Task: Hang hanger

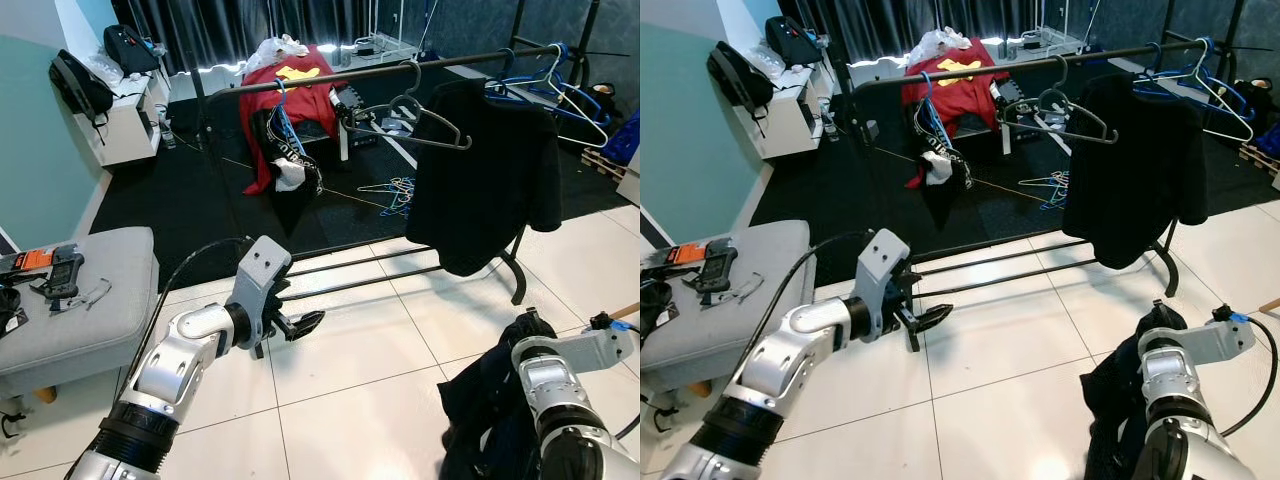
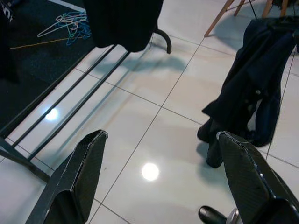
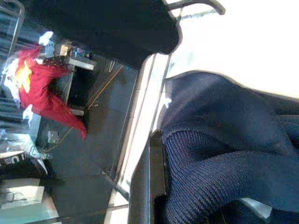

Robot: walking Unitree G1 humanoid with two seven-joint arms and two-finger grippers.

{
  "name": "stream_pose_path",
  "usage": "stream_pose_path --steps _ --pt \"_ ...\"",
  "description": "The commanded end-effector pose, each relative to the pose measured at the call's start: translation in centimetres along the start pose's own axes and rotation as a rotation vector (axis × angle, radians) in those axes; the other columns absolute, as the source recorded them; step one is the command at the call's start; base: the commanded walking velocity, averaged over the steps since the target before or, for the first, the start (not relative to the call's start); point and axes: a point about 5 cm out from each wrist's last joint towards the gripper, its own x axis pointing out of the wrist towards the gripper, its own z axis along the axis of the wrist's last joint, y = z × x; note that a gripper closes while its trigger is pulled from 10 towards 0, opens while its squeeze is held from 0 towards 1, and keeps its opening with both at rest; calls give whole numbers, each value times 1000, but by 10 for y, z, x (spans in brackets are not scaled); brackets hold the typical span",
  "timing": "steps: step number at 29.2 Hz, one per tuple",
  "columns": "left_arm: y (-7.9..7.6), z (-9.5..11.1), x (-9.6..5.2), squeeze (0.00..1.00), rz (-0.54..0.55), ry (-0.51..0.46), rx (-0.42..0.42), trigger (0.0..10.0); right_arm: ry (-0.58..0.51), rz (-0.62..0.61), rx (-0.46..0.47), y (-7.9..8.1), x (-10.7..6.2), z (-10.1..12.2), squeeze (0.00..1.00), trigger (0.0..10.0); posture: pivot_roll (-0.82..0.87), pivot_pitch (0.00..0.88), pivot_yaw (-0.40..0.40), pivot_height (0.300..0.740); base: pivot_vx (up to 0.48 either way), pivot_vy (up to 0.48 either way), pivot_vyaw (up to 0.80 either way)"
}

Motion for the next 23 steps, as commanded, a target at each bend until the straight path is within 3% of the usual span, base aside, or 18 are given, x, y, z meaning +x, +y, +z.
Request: stream_pose_path --steps 1,3,4,5,6,7,8,9,11,14,22,23 --pt "4 -2 -2 0 20 22 32 10000 151 500 -413 60 -2 -18 0 0 -44 24 95 740 0 0 0" --pt "4 -2 -2 0 20 22 32 10000 151 500 -413 60 -2 -18 0 0 -44 24 95 740 0 0 0" --pt "7 -2 -2 0 34 24 43 10000 284 740 -615 79 -12 -38 0 0 -45 24 95 740 0 0 0" --pt "7 -2 -2 0 34 24 43 10000 284 740 -615 79 -12 -38 0 0 -45 24 95 740 0 0 0" --pt "12 5 -1 0 49 -4 43 10000 452 1031 -936 82 -30 -52 0 0 -52 30 96 740 0 0 0" --pt "12 5 -1 0 49 -4 43 10000 452 1031 -936 82 -30 -52 0 0 -52 30 96 740 0 0 0" --pt "15 12 0 0 51 -40 33 10000 581 1180 -1123 76 -43 -61 0 0 -53 31 93 740 0 0 0" --pt "15 12 0 0 51 -40 33 10000 581 1180 -1123 76 -43 -61 0 0 -53 31 93 740 0 0 0" --pt "9 34 1 0 -32 -166 4 10000 707 1311 -1271 69 -55 -58 0 0 -52 31 90 740 0 0 0" --pt "4 47 2 0 -82 -240 -22 10000 703 1353 -1277 75 -57 -50 0 0 -54 32 92 740 0 0 0" --pt "7 53 3 0 -93 -260 -36 10000 705 1440 -1286 90 -62 -33 0 0 -57 36 95 740 0 0 0" --pt "5 52 0 0 -137 -256 -39 10000 703 1455 -1312 95 -62 -25 0 0 -60 38 92 740 0 0 0"
